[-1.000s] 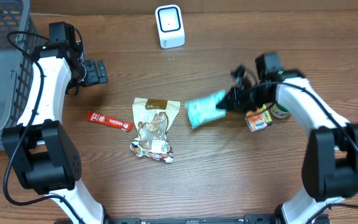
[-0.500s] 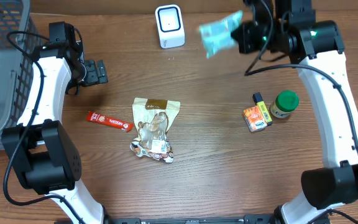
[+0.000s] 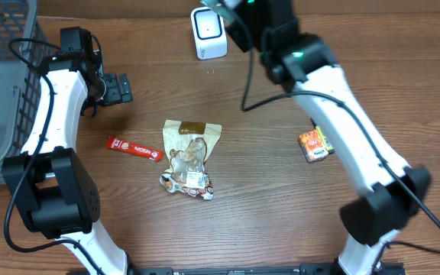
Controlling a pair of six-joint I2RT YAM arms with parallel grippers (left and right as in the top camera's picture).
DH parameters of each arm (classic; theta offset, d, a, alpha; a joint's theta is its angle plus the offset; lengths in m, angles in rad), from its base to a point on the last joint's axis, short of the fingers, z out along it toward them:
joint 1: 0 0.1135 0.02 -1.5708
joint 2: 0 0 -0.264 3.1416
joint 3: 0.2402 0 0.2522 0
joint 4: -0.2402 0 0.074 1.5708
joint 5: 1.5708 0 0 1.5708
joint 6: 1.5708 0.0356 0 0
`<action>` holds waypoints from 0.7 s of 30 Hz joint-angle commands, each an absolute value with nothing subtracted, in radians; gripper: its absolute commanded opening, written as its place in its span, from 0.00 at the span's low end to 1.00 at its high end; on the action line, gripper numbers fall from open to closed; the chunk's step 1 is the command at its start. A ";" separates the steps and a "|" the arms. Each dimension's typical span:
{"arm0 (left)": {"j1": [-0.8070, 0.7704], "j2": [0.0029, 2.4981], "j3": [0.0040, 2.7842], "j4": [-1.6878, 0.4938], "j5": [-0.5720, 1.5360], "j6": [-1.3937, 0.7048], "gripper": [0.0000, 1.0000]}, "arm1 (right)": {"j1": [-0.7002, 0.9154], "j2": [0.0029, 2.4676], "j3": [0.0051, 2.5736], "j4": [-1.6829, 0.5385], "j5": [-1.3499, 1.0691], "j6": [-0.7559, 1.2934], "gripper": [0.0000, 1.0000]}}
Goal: Scan the item barcode
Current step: 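Carry the teal packet to the white scanner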
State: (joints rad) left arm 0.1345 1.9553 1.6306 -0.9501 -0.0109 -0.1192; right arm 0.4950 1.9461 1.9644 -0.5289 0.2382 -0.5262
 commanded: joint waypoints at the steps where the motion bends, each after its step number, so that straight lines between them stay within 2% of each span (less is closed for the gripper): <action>1: 0.130 1.962 1.650 -0.949 0.001 -0.101 1.00 | 0.505 2.037 1.983 -0.442 0.410 -0.643 0.04; 12: 0.130 1.962 1.650 -0.949 0.001 -0.101 1.00 | 0.510 2.259 1.983 -0.084 0.524 -0.690 0.04; 21: 0.130 1.962 1.650 -0.949 0.001 -0.101 1.00 | 0.521 2.376 1.983 0.072 0.550 -0.810 0.04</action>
